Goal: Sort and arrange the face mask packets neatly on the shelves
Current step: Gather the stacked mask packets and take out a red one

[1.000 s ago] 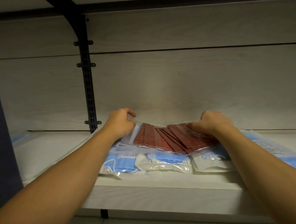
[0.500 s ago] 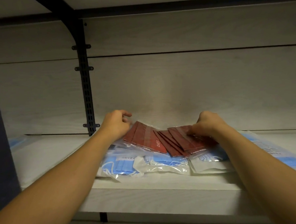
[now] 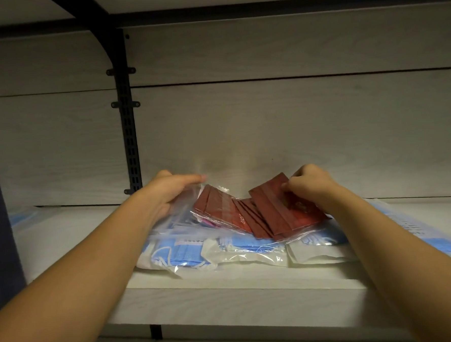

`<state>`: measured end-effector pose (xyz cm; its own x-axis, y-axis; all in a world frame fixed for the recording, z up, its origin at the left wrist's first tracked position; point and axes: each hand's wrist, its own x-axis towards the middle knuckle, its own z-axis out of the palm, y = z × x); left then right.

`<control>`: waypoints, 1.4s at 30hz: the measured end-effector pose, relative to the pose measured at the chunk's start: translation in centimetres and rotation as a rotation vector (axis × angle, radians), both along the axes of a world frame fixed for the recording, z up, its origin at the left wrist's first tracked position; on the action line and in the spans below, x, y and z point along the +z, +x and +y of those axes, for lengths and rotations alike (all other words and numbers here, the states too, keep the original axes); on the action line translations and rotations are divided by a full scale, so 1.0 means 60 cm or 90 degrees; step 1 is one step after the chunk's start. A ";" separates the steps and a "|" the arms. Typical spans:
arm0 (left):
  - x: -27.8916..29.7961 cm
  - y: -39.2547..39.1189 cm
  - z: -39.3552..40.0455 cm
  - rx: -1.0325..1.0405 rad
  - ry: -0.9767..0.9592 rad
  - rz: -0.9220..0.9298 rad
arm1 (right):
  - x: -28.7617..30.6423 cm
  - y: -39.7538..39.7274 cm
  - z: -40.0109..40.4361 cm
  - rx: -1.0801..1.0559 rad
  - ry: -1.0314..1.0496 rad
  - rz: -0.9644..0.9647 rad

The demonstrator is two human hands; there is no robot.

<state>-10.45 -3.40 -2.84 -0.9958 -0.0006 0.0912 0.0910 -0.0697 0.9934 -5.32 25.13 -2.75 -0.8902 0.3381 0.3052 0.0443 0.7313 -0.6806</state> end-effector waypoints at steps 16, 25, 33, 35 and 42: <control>0.001 0.012 -0.004 -0.048 -0.024 -0.005 | 0.012 0.015 -0.017 0.150 -0.279 -0.016; 0.012 0.058 -0.025 -0.006 -0.026 -0.008 | 0.010 0.020 -0.030 0.182 -0.309 0.039; 0.063 0.162 -0.035 0.140 0.032 0.090 | 0.012 0.051 -0.063 0.289 -0.476 0.077; 0.070 0.188 -0.040 0.151 0.018 0.115 | 0.013 0.057 -0.071 0.324 -0.505 0.088; 0.094 0.286 -0.074 0.246 -0.044 0.183 | 0.032 0.083 -0.108 0.428 -0.540 0.092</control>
<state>6.69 -7.84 2.80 -0.8583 -0.3499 0.3755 0.3684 0.0892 0.9254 -0.33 18.66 -0.83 -0.9461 -0.0535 0.3194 -0.3103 -0.1331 -0.9413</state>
